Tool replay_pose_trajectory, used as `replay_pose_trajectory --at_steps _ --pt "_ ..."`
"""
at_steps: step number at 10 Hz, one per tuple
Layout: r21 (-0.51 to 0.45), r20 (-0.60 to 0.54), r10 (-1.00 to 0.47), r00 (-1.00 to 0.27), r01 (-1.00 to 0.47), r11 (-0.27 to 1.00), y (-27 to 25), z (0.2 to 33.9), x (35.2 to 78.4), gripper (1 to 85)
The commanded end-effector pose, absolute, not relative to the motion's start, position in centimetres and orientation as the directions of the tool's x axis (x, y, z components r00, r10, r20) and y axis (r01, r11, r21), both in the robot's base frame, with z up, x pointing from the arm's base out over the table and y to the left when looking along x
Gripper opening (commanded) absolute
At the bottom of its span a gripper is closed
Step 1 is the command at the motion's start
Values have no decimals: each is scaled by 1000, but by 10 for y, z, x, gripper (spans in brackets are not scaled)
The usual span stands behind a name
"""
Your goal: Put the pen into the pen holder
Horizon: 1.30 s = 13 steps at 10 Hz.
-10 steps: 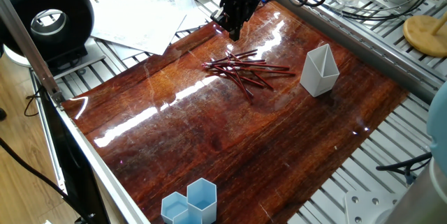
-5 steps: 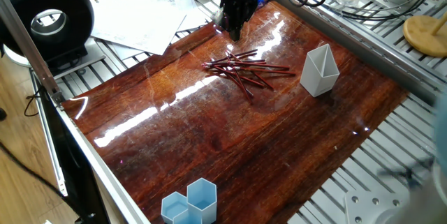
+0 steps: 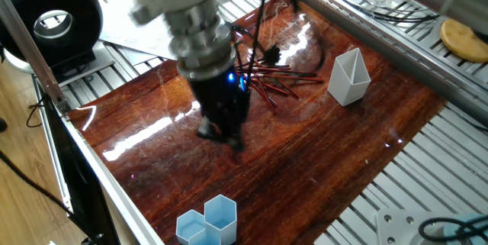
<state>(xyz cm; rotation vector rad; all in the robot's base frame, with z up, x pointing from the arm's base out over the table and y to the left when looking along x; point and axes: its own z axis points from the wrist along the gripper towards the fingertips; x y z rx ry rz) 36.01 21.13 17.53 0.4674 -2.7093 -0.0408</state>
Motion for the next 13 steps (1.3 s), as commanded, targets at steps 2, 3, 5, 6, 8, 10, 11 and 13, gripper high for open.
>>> replay_pose_trajectory --at_steps 2,3,5,6,8,10,11,13 --pt "170 267 -445 -855 -412 895 200 197 389 10" --pt "180 195 -468 -862 -438 881 177 212 415 10" --pt "144 91 -480 -872 -466 873 123 232 454 10" --pt "126 88 -476 -875 -464 877 100 237 453 10" --pt "42 90 -482 -872 -480 876 61 235 460 10" --pt "49 149 -490 -859 -488 871 37 236 445 10" --pt "57 113 -470 -876 -466 883 31 232 449 10" --pt "68 103 -431 -897 -426 902 24 235 448 10"
